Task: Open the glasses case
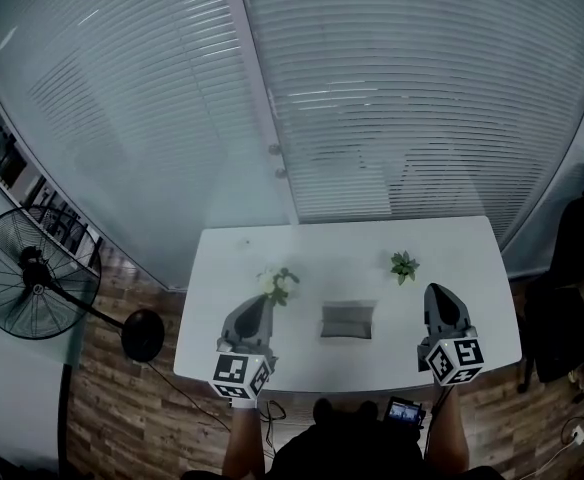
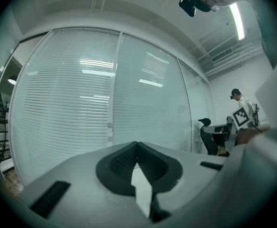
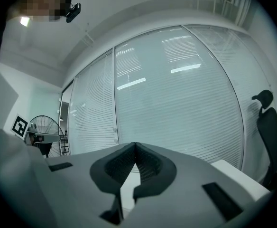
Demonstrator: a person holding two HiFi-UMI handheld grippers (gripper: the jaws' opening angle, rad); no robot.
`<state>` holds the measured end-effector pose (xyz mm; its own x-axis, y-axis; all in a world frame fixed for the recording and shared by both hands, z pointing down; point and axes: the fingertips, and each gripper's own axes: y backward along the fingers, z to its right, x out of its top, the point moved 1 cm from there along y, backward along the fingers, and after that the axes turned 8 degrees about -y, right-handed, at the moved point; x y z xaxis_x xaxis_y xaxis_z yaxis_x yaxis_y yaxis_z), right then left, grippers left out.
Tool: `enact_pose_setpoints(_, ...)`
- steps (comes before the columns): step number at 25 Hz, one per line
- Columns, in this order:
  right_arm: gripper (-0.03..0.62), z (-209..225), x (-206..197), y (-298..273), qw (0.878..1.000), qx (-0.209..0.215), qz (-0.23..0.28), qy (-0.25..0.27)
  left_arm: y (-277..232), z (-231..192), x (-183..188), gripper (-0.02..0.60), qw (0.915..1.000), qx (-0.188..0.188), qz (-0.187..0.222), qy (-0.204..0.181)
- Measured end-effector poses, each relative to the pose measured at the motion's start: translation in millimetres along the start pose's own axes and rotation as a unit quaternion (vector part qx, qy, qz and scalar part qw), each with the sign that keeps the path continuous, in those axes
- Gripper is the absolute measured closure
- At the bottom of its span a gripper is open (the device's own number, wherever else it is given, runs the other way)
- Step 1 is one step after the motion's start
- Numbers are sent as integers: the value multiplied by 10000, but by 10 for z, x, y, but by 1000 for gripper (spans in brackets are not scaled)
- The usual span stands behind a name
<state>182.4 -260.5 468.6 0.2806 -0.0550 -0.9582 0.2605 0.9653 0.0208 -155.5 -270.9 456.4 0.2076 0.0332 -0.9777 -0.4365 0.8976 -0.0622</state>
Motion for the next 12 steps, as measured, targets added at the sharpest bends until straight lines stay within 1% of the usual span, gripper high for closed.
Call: enact_pose_setpoints(12,579,-97,-14,-49,9998,55,-59,167,11,-38,-8,580,10000,-10,-21,-26)
